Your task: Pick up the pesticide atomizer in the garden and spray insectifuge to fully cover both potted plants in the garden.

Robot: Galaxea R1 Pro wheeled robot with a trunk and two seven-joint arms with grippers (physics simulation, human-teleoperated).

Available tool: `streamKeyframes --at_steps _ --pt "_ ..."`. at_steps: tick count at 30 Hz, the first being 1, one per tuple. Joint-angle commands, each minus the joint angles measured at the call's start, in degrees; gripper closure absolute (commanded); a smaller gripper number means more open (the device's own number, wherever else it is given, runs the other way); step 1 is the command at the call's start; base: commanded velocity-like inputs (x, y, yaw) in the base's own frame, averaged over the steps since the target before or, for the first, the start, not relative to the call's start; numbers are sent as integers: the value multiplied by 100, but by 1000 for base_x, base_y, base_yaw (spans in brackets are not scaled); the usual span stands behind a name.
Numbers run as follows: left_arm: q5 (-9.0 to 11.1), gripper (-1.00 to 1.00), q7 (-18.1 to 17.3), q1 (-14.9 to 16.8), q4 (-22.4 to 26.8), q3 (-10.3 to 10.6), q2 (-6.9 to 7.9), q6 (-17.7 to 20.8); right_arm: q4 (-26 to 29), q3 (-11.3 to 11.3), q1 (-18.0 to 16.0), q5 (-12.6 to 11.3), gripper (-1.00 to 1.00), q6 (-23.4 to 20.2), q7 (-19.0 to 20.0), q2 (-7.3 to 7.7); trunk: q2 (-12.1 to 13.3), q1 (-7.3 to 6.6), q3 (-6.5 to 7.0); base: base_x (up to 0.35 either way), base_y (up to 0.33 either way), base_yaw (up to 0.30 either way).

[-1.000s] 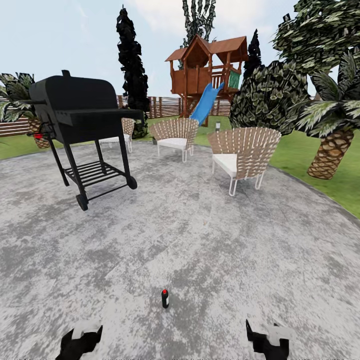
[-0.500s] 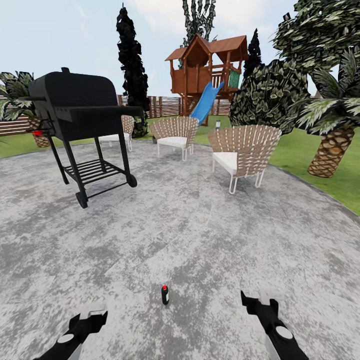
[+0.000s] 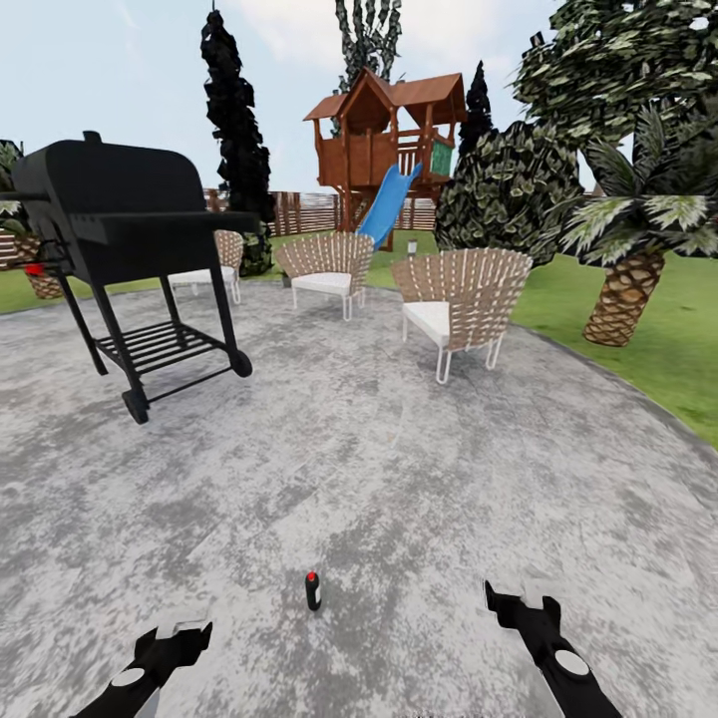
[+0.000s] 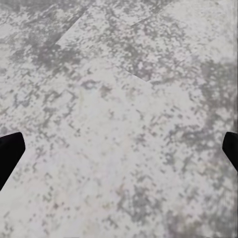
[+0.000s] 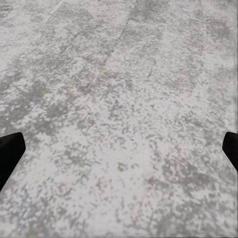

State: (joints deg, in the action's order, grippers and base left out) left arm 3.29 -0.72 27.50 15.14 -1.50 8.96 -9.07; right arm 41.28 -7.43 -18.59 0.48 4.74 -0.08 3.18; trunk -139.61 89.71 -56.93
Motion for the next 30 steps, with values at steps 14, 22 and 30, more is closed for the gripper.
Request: streamKeyframes --at_steps 14,22,30 --pt "39 -100 -8 1 -2 -22 -9 -16 -7 -4 -5 5 -100 19 -1 3 -122 65 -59 0 0 -286" --pt "40 -100 -8 1 -2 -20 -9 -19 -10 -4 -4 5 -100 19 -2 0 -365 202 -211 0 0 -35" --pt "40 -100 -8 1 -2 -17 -9 -23 -12 -4 -4 5 -100 19 -5 -1 -376 222 -388 0 0 0"
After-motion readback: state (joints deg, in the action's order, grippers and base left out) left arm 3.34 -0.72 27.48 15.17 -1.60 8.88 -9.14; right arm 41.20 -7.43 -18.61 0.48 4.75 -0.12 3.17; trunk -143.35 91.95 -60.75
